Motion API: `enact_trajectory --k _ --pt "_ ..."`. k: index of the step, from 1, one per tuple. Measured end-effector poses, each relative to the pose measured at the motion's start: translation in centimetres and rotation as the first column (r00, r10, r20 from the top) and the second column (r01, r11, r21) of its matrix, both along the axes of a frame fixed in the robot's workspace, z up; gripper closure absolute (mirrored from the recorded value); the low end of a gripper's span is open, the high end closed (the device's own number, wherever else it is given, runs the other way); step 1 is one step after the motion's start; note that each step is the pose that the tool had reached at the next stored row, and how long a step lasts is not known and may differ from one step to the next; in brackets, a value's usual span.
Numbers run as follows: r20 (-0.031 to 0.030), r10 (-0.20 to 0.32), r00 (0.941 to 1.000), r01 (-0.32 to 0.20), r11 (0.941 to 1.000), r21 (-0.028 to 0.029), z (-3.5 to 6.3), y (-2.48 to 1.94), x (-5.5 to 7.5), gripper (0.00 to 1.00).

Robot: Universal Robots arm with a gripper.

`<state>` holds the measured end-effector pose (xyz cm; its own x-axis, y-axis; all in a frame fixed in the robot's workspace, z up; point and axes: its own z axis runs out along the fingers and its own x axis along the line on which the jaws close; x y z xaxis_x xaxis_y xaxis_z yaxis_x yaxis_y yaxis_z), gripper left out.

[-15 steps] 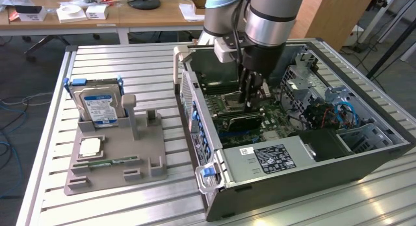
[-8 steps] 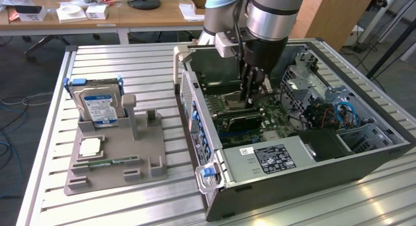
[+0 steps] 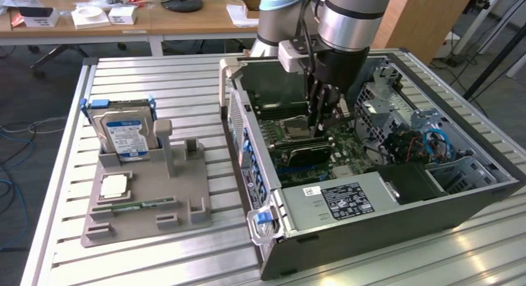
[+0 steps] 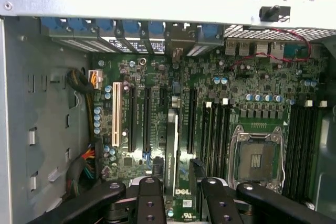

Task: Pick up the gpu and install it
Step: 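Insert the gpu into the slot, then press down on the gpu until it lock into place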

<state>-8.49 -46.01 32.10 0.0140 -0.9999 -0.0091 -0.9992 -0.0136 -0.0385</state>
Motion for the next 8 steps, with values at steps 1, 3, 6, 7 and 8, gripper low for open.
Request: enact_trajectory --k 1,3,6,7,8 --pt "0.0 0.0 1.0 0.0 1.0 0.0 0.0 0.0 0.0 0.66" --pt "0.0 0.0 1.0 0.0 1.0 0.0001 0.0 0.01 0.0 0.66" --pt "0.0 0.0 1.0 0.0 1.0 0.0 0.0 0.01 0.0 0.66" --pt "0.0 0.0 1.0 0.0 1.0 0.0001 0.0 0.01 0.01 0.66" --pt "0.0 0.0 1.0 0.0 1.0 0.0001 0.0 0.01 0.01 0.66"
